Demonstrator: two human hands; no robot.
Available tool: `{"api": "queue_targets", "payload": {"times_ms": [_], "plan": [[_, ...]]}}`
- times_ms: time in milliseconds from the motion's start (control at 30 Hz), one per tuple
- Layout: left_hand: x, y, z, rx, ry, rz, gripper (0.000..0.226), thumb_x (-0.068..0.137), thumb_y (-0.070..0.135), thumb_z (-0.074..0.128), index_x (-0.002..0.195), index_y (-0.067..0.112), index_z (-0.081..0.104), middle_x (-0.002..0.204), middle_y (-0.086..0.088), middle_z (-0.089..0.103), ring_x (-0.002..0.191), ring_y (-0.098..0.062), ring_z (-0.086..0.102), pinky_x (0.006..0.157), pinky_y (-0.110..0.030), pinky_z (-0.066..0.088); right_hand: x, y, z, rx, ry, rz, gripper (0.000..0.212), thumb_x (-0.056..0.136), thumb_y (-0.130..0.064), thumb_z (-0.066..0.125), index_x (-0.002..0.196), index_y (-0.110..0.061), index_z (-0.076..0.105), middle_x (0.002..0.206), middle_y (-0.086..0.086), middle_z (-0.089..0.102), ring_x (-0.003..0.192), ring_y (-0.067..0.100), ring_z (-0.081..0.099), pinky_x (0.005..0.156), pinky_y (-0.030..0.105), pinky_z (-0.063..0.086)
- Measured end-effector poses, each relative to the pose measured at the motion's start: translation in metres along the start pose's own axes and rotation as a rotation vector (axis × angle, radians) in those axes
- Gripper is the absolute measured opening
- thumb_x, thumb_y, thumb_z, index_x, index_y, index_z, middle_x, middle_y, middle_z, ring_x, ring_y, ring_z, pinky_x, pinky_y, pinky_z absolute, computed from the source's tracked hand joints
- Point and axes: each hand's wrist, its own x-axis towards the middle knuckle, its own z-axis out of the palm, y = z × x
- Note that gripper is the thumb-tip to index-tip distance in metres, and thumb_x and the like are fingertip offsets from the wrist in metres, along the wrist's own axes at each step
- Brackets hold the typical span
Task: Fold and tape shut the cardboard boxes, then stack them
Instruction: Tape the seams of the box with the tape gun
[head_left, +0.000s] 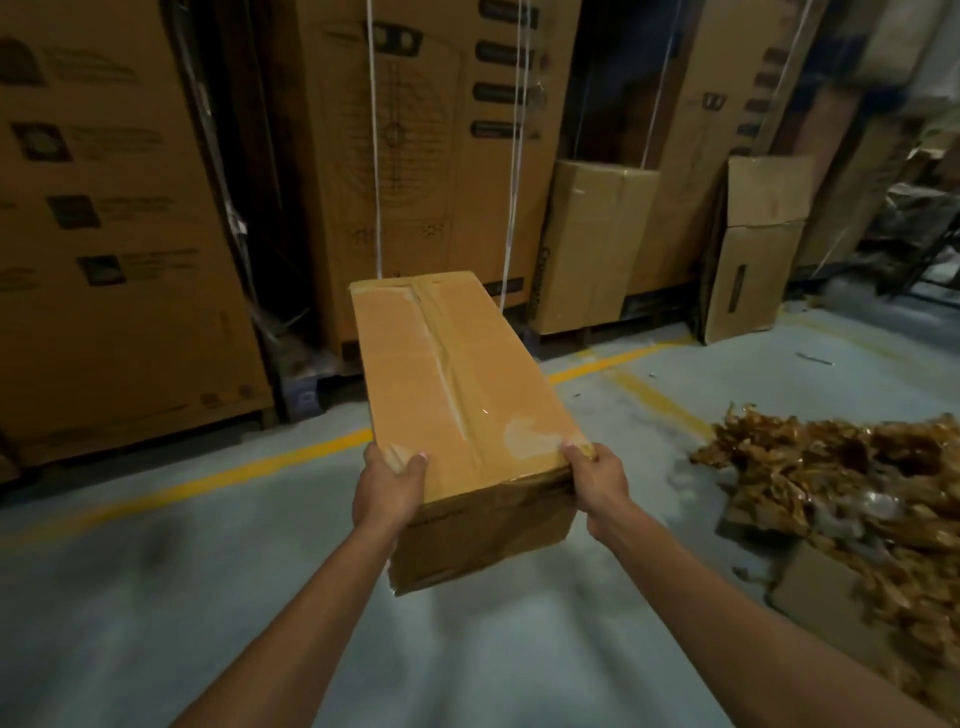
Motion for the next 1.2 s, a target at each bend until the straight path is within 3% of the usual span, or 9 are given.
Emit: {"api": "queue_targets", "payload": {"times_ms": [100,233,400,500,667,900,1000,1133,1200], "plan": [[0.048,-0.006,0.085,-0.030,-0.004,-0.010,0.061,0.096,0.045,0.059,0.144,0.016,0.036,0.135,-0.010,0.056,0.118,-0.036,0.056,0.093,-0.042,0.049,0.096,0.028,-0.003,-0.032,0.008,-0.022,0.031,0.094,-0.041,0.063,0.109,-0.014,0.064,0.105,0.016,0.066,0.100,0.038,0.060,0.086,0.054,0.053],[0.096,-0.028,0.181,-0.089,0.010,-0.048,0.062,0.099,0.042,0.056,0.148,0.015,0.031,0.139,-0.009,0.053,0.119,-0.036,0.054,0.097,-0.041,0.047,0.203,0.061,0.001,-0.051,0.000,-0.094,0.026,0.095,-0.036,0.064,0.107,-0.013,0.062,0.106,0.015,0.066,0.102,0.037,0.060,0.092,0.053,0.052],[0.128,-0.066,0.259,-0.085,0.031,-0.104,0.068,0.100,0.039,0.054,0.153,0.013,0.021,0.143,-0.014,0.051,0.123,-0.038,0.053,0.101,-0.046,0.047,0.279,0.115,0.014,-0.115,-0.030,-0.148,0.047,0.101,-0.030,0.055,0.145,-0.023,0.041,0.129,0.014,0.058,0.116,0.040,0.056,0.098,0.051,0.049],[0.138,-0.094,0.285,-0.045,0.008,-0.152,0.075,0.101,0.036,0.053,0.157,0.010,0.009,0.150,-0.018,0.044,0.129,-0.040,0.049,0.102,-0.044,0.044,0.303,0.155,0.026,-0.177,-0.077,-0.207,0.051,0.103,-0.024,0.052,0.152,-0.020,0.035,0.144,0.013,0.051,0.127,0.038,0.052,0.103,0.045,0.045],[0.150,-0.135,0.318,0.043,-0.046,-0.131,0.082,0.103,0.033,0.049,0.158,0.008,-0.006,0.163,-0.018,0.018,0.146,-0.038,0.028,0.115,-0.043,0.033,0.323,0.212,0.037,-0.200,-0.177,-0.103,0.063,0.103,-0.024,0.054,0.158,-0.016,0.023,0.158,0.015,0.034,0.142,0.036,0.038,0.112,0.042,0.037],[0.167,-0.131,0.333,0.055,-0.015,-0.143,0.078,0.104,0.033,0.047,0.158,0.013,-0.005,0.158,-0.023,0.025,0.134,-0.044,0.042,0.102,-0.044,0.042,0.339,0.227,0.043,-0.158,-0.158,-0.138,0.066,0.102,-0.030,0.056,0.158,-0.015,0.025,0.159,0.012,0.035,0.143,0.032,0.038,0.117,0.045,0.034],[0.161,-0.122,0.329,0.039,-0.051,-0.174,0.078,0.104,0.035,0.046,0.158,0.015,-0.007,0.159,-0.022,0.024,0.135,-0.044,0.041,0.104,-0.046,0.042,0.329,0.225,0.035,-0.057,-0.246,-0.038,0.067,0.100,-0.022,0.060,0.158,-0.021,0.025,0.159,0.011,0.030,0.141,0.032,0.038,0.116,0.046,0.036],[0.153,-0.093,0.303,-0.183,-0.199,-0.385,0.083,0.099,0.055,0.045,0.158,0.009,0.009,0.159,-0.018,0.029,0.139,-0.040,0.038,0.112,-0.050,0.036,0.277,0.195,0.017,0.009,-0.376,0.067,0.069,0.099,-0.018,0.061,0.158,-0.028,0.026,0.158,0.006,0.035,0.138,0.026,0.042,0.113,0.044,0.040],[0.164,-0.097,0.287,-0.308,-0.247,-0.410,0.121,0.065,0.091,0.050,0.152,0.008,0.033,0.153,-0.018,0.042,0.132,-0.039,0.048,0.110,-0.054,0.040,0.245,0.166,0.012,0.075,-0.410,0.081,0.065,0.101,-0.019,0.058,0.157,-0.031,0.027,0.151,0.002,0.040,0.127,0.024,0.049,0.108,0.047,0.044]]}}
